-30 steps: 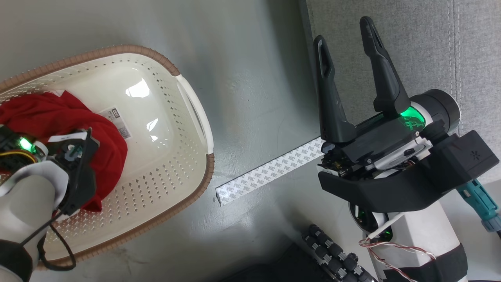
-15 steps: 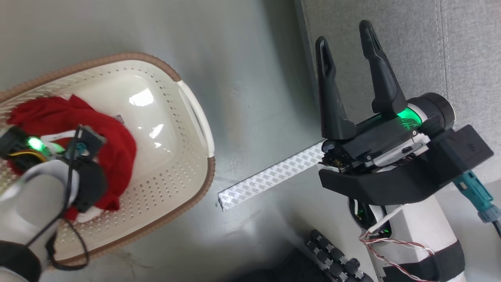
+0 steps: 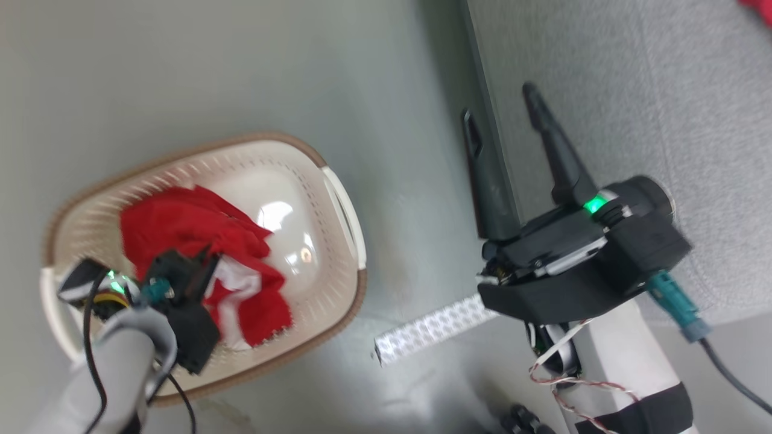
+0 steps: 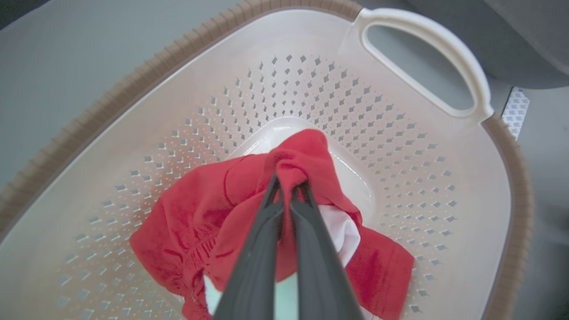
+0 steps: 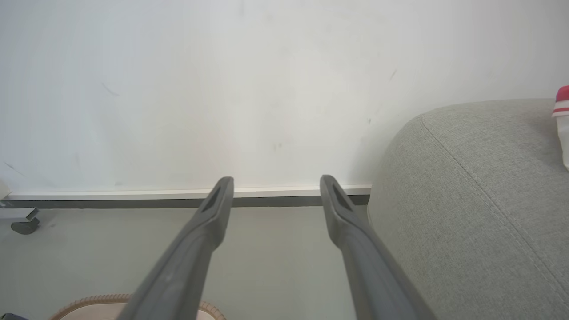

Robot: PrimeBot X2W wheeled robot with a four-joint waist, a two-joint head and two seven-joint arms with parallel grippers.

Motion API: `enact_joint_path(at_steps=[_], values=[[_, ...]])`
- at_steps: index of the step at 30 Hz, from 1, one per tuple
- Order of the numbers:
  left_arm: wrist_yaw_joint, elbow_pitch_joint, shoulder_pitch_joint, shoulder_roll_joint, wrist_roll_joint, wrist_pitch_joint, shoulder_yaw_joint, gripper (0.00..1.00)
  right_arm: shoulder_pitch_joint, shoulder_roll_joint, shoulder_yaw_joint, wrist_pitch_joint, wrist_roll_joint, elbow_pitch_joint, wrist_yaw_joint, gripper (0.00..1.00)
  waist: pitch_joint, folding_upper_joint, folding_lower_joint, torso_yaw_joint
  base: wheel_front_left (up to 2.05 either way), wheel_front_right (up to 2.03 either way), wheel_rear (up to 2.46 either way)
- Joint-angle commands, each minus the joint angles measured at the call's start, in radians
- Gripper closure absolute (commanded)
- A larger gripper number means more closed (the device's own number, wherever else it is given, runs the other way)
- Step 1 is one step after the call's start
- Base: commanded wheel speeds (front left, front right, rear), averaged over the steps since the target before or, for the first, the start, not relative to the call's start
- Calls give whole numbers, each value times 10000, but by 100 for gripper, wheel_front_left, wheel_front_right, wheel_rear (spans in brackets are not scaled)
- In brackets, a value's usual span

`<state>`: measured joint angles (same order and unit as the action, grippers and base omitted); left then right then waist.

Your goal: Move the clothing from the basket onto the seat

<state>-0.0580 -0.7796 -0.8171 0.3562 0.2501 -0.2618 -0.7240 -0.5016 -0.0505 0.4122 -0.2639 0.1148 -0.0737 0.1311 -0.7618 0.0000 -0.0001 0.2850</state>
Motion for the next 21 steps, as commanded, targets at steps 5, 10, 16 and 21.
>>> enact_joint_path(at_steps=[5, 10, 16, 21], values=[[307, 1057, 1364, -234, 198, -49, 742, 100, 560, -1, -1, 1, -388, 517, -6, 0, 2276, 0, 1, -957, 0, 0, 0], [576, 2133, 2462, -450, 31, -49, 1410, 100, 1200, -2, -99, 1, -540, 893, -6, 0, 3467, 0, 1, -1301, 0, 0, 0], [889, 3540, 3950, -567, -199, -48, 2410, 100, 2005, -112, -63, -1, -387, 1218, -6, 0, 4745, 0, 1, -1508, 0, 0, 0], [1044, 4484, 4882, -692, -331, -48, 3133, 100, 2474, -309, 40, 1, -297, 1358, -6, 0, 5534, 0, 1, -1527, 0, 0, 0]])
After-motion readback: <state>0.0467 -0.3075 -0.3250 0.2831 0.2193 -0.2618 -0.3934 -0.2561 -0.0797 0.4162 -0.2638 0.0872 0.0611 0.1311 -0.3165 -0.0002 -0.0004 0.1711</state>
